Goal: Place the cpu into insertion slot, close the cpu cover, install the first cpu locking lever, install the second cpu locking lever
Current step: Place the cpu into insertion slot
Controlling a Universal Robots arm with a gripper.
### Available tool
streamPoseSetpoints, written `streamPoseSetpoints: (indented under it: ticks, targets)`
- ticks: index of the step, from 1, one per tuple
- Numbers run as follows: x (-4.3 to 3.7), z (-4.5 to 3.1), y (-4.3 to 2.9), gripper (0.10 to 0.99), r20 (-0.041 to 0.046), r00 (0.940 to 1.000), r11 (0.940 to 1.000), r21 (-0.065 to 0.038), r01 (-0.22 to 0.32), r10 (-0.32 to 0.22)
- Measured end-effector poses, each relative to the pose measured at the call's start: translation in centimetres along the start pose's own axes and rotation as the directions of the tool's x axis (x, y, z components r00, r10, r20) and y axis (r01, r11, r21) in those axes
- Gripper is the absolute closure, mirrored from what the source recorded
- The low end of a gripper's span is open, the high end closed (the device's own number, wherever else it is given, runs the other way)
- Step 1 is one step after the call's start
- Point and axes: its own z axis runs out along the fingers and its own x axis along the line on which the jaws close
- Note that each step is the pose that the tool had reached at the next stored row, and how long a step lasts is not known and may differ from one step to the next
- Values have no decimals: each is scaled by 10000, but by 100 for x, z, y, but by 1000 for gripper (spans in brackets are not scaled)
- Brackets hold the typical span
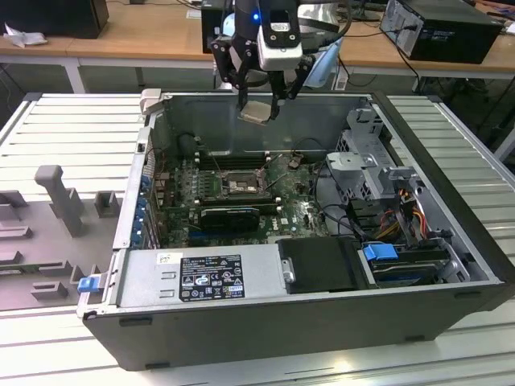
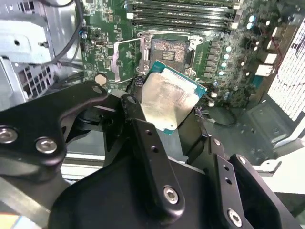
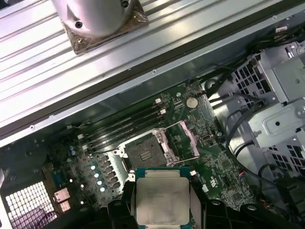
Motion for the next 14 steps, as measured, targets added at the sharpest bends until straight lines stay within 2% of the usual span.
streamPoseSetpoints:
  ticks: [2,5,8,11,12,14]
  targets:
    - [0,3,0,545,31,9994,9994,-8,-354,354]
    - [0,11,-1,545,87,9952,9952,-23,-979,979]
    - [0,22,-2,545,137,9878,9879,-39,-1551,1552]
    - [-1,39,-3,545,193,9772,9774,-51,-2115,2115]
    - [-1,47,-4,545,224,9698,9701,-59,-2426,2427]
    - [-1,54,-5,545,254,9602,9606,-74,-2780,2781]
